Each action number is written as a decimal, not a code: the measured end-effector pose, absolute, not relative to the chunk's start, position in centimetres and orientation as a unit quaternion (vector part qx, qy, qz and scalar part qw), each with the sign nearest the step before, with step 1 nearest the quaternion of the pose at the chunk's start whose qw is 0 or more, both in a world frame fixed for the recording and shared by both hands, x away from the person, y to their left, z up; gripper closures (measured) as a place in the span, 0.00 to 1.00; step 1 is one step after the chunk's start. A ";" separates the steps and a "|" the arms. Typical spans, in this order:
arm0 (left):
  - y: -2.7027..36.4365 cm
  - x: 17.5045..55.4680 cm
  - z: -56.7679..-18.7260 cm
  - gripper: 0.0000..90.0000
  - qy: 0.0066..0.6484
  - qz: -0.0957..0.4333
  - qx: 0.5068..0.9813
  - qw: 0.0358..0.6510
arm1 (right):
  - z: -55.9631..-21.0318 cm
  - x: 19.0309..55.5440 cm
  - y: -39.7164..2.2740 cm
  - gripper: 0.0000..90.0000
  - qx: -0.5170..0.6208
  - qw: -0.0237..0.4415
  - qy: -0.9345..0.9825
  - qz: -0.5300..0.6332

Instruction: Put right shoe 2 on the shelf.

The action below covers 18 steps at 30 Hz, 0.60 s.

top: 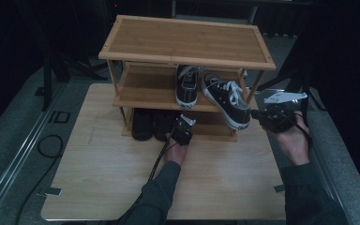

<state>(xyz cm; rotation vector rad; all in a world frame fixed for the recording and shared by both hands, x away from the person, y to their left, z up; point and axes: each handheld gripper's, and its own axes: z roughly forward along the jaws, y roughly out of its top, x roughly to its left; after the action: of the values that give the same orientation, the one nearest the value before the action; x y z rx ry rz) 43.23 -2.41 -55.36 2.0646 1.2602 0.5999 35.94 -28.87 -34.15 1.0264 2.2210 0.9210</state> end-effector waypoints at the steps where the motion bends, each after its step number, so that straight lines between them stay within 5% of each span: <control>1: -2.4 43.2 -55.4 1.00 0.479 0.228 0.785 0.319 | -34.3 35.7 -29.0 1.00 0.379 0.260 0.821 0.339; 18: -2.4 43.2 -55.4 1.00 0.480 0.228 0.785 0.319 | -35.9 32.0 -28.2 1.00 0.348 0.255 0.838 0.334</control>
<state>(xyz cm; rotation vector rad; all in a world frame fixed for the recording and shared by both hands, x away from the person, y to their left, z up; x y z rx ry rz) 43.22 -2.42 -55.36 2.0643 1.2612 0.6005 32.04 -28.24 -35.85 0.9437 2.2753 0.9082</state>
